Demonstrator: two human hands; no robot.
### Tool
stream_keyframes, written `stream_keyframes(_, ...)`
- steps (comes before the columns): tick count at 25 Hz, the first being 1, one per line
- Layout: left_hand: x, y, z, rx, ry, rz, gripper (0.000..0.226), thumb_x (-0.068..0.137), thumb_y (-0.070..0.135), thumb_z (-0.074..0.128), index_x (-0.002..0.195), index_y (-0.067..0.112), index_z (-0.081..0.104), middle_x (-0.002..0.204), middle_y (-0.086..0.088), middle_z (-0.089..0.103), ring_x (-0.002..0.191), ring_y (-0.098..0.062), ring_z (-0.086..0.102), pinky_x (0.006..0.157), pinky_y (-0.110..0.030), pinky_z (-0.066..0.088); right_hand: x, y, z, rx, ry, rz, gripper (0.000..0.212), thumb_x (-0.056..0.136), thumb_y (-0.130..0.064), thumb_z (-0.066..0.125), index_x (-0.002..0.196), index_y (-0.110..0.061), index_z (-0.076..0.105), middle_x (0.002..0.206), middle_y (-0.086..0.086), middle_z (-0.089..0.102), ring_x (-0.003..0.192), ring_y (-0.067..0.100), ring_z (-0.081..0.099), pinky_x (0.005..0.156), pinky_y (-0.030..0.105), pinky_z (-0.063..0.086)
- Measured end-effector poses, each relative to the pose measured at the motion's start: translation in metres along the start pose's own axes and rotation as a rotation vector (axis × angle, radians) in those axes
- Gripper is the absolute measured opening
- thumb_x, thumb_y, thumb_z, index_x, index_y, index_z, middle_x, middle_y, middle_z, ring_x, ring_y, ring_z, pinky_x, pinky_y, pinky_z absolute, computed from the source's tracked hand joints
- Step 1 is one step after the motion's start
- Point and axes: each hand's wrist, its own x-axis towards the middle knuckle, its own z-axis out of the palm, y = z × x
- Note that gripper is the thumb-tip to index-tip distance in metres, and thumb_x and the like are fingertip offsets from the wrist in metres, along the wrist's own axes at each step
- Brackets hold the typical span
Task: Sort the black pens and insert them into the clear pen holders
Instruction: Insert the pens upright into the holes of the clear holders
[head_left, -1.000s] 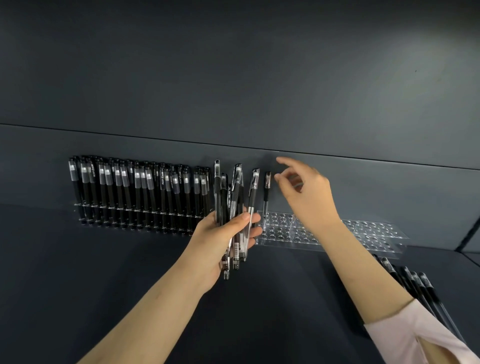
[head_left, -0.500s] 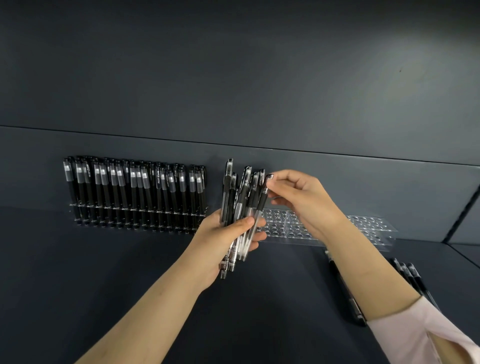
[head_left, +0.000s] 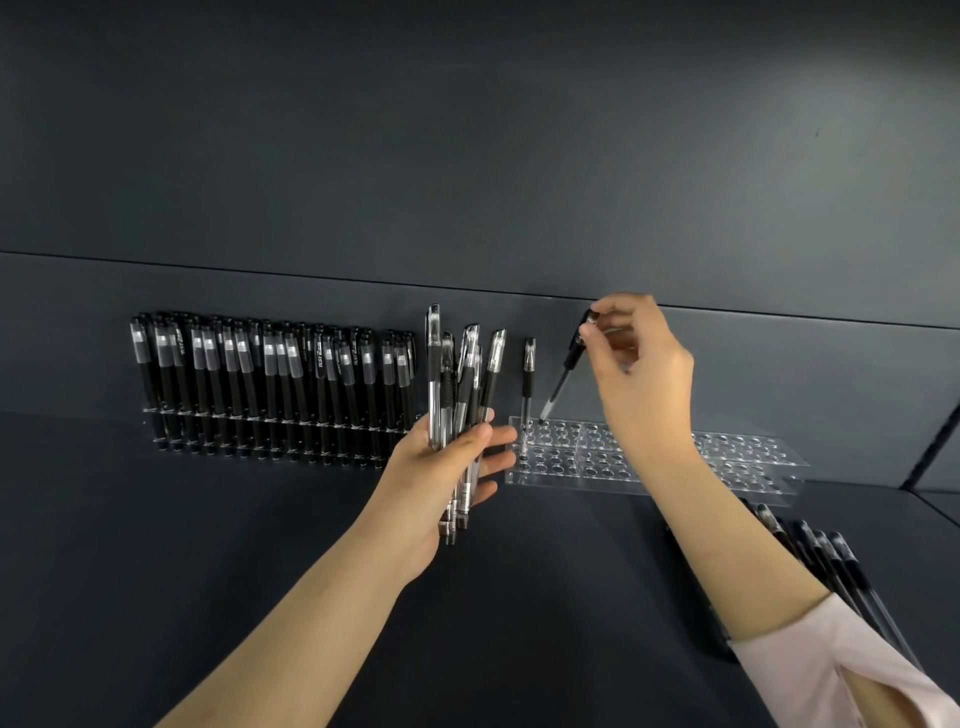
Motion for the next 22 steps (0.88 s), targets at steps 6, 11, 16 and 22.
stream_keyframes(6,-0.001,0.000,0.001,-0.034,-0.008,-0.043,0.020,0.095,0.020,0.060,0.115,0.018,0.058,0.100,0.000,0.076,0.088,-0.017,0.073,0.076,-0.035,0.054,0.001,0.007,0.007,-0.091,-0.018,-0.057,0.014,0.091,-0.011,0.064,0.104,-0.016,0.064,0.089,-0.006,0.065,0.079,-0.002,0.059,0.069,0.003,0.040)
stream_keyframes(11,-0.003,-0.001,0.002,0.140,-0.066,0.049,0.017,0.097,0.019,0.056,0.114,0.017,0.058,0.103,0.009,0.075,0.084,-0.003,0.068,0.079,-0.029,0.047,0.005,0.020,0.009,-0.205,-0.077,-0.132,0.018,0.090,-0.008,0.064,0.106,-0.014,0.071,0.094,-0.001,0.069,0.077,0.008,0.063,0.071,0.003,0.042)
stream_keyframes(16,-0.001,-0.002,0.003,0.135,-0.069,0.064,0.019,0.097,0.014,0.057,0.114,0.008,0.062,0.103,0.006,0.075,0.088,-0.005,0.070,0.076,-0.025,0.052,0.003,0.033,0.012,-0.273,-0.227,-0.125,0.027,0.091,-0.007,0.062,0.115,-0.016,0.070,0.099,0.001,0.068,0.079,0.010,0.061,0.078,0.011,0.048)
stream_keyframes(22,0.002,-0.004,0.002,-0.070,0.036,0.005,0.010,0.090,0.008,0.066,0.096,0.001,0.068,0.093,-0.014,0.075,0.087,-0.023,0.073,0.076,-0.034,0.061,-0.001,0.023,0.008,-0.164,-0.238,-0.048,0.035,0.093,-0.009,0.057,0.126,-0.018,0.063,0.098,-0.005,0.066,0.085,0.004,0.059,0.077,0.006,0.044)
